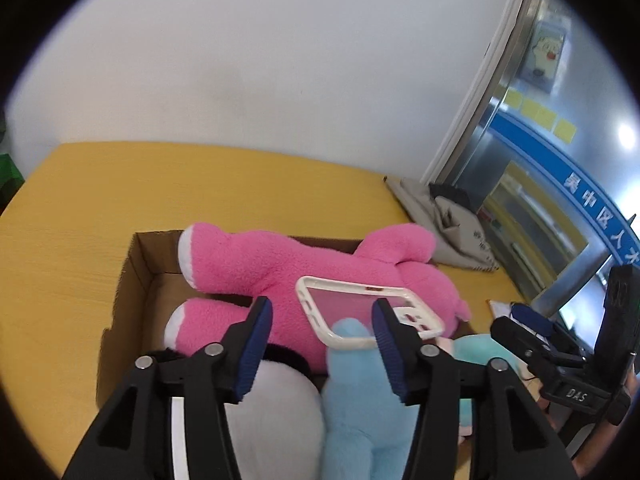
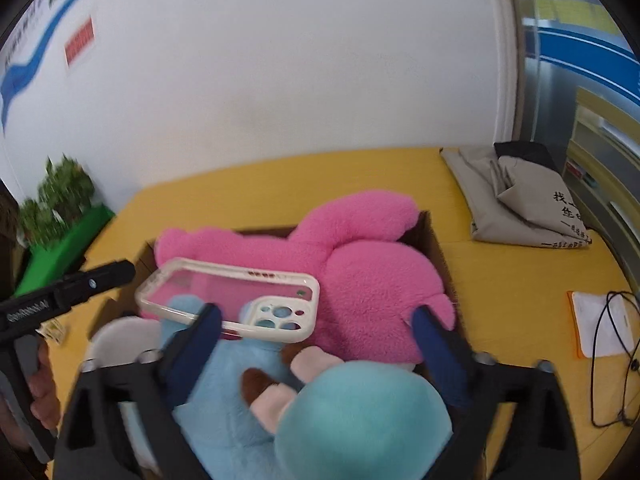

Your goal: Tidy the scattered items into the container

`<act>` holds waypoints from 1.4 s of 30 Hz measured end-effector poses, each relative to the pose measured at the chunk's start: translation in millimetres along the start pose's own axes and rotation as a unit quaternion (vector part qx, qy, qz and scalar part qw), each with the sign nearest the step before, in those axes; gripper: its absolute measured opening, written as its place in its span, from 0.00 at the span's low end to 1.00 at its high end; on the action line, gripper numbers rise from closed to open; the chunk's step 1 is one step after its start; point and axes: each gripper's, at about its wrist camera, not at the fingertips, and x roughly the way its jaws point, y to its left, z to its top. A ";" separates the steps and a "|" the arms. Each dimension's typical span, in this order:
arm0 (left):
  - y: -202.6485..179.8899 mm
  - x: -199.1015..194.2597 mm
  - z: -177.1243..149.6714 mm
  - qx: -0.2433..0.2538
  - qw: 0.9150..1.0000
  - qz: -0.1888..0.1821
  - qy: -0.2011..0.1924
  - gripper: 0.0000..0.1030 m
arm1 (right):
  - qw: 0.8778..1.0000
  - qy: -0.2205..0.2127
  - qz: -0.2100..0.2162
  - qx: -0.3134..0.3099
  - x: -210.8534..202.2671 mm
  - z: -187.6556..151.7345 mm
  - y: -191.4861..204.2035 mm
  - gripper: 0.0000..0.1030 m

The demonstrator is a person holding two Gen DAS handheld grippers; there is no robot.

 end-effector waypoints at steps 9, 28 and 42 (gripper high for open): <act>-57.7 -117.6 -50.4 -0.018 0.995 0.032 -0.094 0.76 | 0.992 -0.108 0.056 0.017 -147.2 -43.9 4.2 1.00; -130.7 -162.6 -178.4 0.029 0.983 0.172 -0.064 0.76 | 0.994 -0.099 -0.024 -0.034 -238.8 -159.2 7.8 1.00; -104.2 -140.1 -256.2 0.054 0.973 0.221 -0.038 0.77 | 0.998 -0.027 -0.048 -0.044 -200.1 -231.7 16.8 1.00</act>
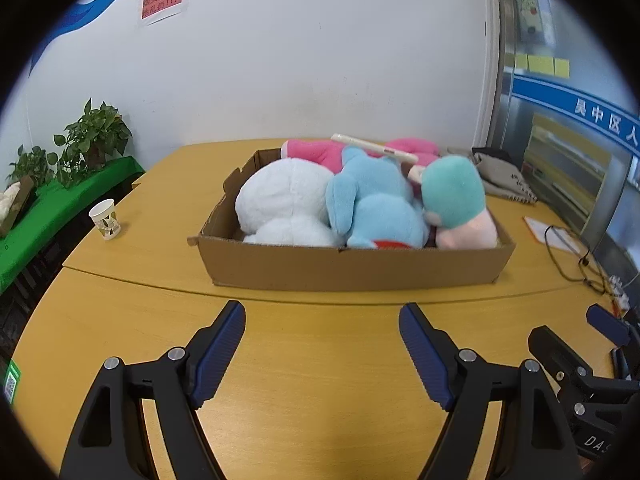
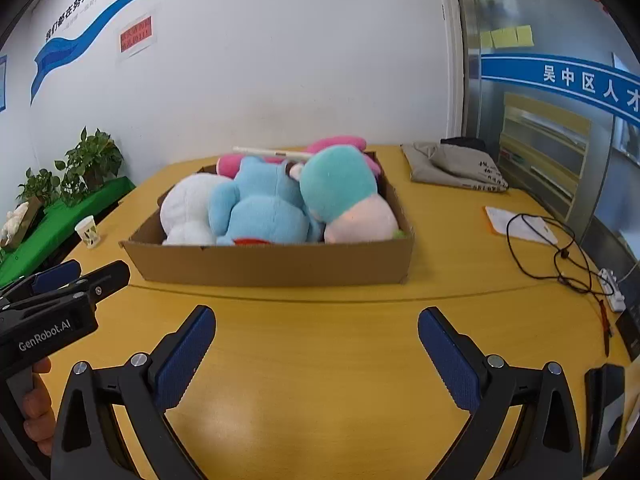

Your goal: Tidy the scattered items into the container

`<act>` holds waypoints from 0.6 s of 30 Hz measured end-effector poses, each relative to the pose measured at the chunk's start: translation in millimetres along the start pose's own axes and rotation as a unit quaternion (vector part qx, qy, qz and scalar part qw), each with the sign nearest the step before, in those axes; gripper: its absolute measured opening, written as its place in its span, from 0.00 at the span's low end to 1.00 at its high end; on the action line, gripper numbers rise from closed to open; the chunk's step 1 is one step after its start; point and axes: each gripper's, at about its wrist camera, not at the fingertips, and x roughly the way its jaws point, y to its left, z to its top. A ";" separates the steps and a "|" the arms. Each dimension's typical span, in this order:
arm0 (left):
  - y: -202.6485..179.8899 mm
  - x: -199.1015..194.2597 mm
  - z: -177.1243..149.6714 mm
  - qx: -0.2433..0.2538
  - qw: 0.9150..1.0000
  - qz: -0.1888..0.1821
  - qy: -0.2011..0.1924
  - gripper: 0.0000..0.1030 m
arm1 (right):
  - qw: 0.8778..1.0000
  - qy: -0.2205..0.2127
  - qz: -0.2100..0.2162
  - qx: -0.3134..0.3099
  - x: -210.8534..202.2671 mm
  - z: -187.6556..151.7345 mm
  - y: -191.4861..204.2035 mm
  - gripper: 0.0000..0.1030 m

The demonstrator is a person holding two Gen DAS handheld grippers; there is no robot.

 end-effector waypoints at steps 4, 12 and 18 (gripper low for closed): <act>-6.1 4.8 -12.7 0.024 1.000 0.006 -0.001 0.77 | 1.000 0.011 -0.010 0.001 11.0 -13.5 4.8 1.00; -4.5 12.8 -20.7 0.022 1.000 0.011 -0.001 0.77 | 1.000 0.013 -0.016 -0.003 16.5 -19.8 6.4 1.00; -5.5 17.4 -26.4 0.020 1.000 0.006 0.009 0.77 | 1.000 0.019 -0.013 -0.007 20.7 -21.4 6.6 1.00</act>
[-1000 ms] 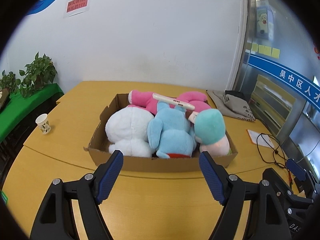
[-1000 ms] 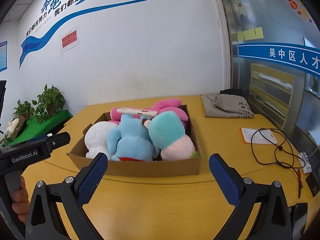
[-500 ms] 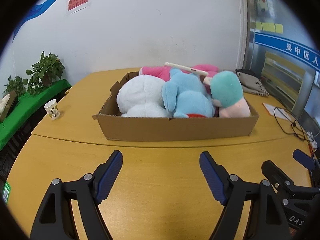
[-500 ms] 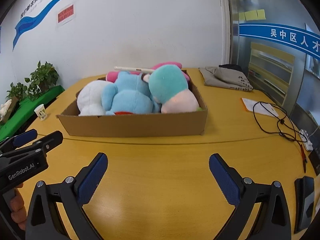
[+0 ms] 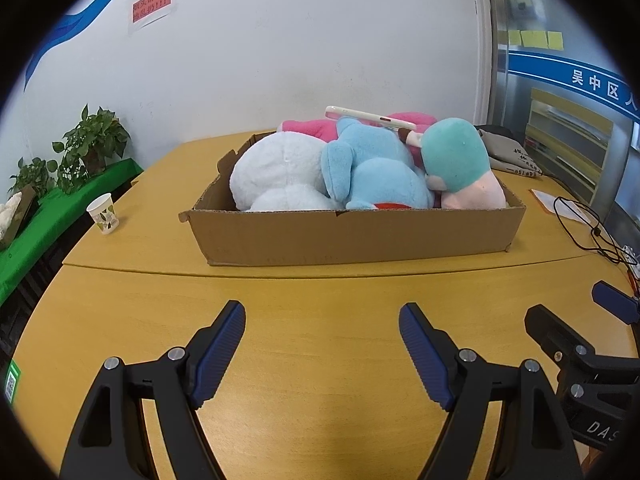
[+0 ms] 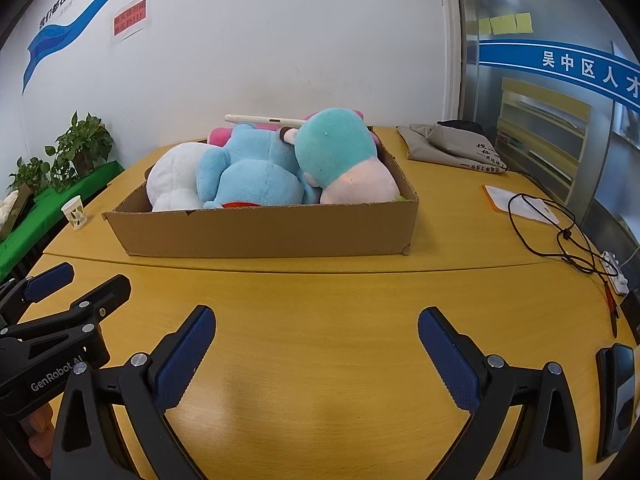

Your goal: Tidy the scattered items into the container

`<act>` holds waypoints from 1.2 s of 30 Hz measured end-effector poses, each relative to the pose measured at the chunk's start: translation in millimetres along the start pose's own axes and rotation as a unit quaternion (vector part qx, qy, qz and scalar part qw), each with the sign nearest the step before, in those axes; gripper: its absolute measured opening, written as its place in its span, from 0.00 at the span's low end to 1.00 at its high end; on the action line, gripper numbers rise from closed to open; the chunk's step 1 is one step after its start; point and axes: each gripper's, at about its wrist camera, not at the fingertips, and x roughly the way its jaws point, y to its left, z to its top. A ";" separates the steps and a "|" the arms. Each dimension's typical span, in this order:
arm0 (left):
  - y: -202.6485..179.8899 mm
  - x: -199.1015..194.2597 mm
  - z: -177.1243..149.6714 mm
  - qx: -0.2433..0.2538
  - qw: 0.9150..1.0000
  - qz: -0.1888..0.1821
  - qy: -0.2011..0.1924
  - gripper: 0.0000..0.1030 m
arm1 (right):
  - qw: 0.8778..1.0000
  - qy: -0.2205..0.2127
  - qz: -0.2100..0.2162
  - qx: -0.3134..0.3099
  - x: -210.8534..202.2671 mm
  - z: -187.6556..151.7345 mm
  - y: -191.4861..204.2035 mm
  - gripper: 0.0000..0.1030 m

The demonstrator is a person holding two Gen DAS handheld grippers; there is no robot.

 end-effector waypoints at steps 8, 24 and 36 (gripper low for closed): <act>-2.6 2.8 -8.7 0.005 1.000 -0.002 0.011 0.77 | 1.000 0.008 0.004 -0.003 0.5 -5.3 1.1 1.00; 0.4 -1.9 -11.9 0.003 1.000 -0.018 0.010 0.77 | 1.000 0.010 0.002 0.005 -4.4 -6.8 1.8 1.00; 9.9 0.2 -14.3 -0.008 1.000 -0.023 0.013 0.77 | 1.000 0.011 -0.005 -0.001 -6.6 -9.3 8.2 1.00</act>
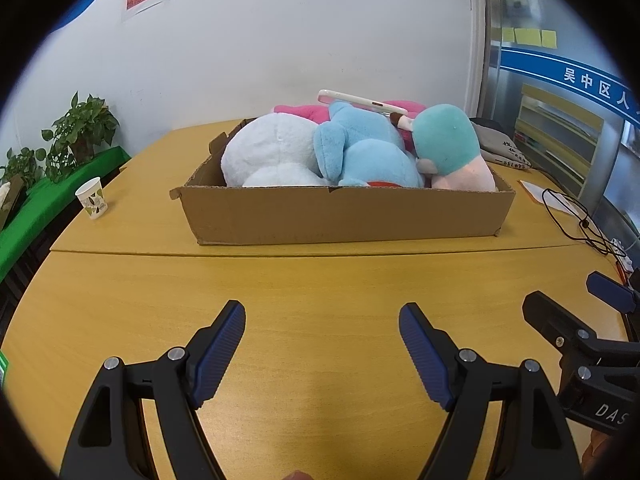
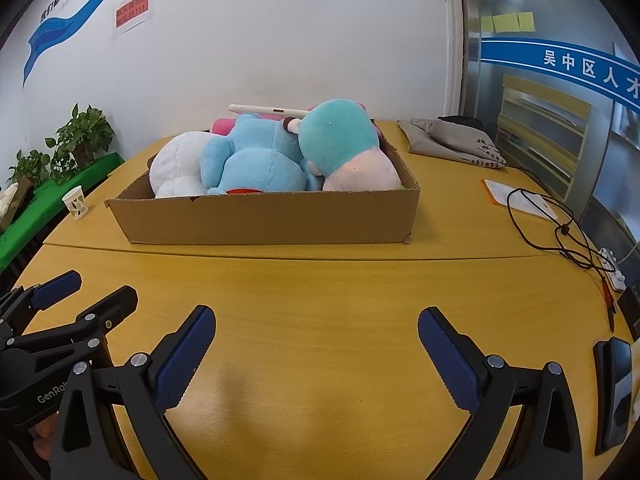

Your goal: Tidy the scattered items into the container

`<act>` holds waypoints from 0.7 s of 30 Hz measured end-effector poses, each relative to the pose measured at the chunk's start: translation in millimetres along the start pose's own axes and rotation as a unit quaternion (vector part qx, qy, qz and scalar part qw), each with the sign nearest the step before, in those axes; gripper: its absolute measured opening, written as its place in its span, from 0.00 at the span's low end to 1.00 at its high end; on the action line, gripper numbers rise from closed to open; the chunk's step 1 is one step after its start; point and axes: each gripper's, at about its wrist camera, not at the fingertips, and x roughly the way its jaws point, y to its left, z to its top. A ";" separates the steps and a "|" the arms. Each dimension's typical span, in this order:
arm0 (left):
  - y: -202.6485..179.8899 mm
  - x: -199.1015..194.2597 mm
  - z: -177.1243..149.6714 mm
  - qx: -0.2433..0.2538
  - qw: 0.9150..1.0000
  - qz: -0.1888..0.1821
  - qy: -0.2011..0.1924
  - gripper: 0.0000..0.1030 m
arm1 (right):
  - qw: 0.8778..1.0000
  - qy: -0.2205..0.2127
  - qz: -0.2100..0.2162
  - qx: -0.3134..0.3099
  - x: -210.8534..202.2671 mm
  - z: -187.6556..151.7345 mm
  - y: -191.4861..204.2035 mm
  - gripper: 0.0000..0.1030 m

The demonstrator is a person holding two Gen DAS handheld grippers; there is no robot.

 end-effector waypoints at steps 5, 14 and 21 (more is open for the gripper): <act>4.7 0.4 -2.2 -0.003 1.000 0.004 0.004 0.77 | 1.000 0.006 0.004 -0.003 3.7 -2.7 3.5 1.00; 6.0 -1.1 -4.4 -0.004 1.000 0.011 0.004 0.77 | 1.000 0.006 0.020 -0.002 5.6 -4.0 10.7 1.00; -1.1 -3.5 -7.3 0.014 1.000 0.009 0.004 0.77 | 1.000 0.015 0.025 0.003 13.2 -9.4 6.3 1.00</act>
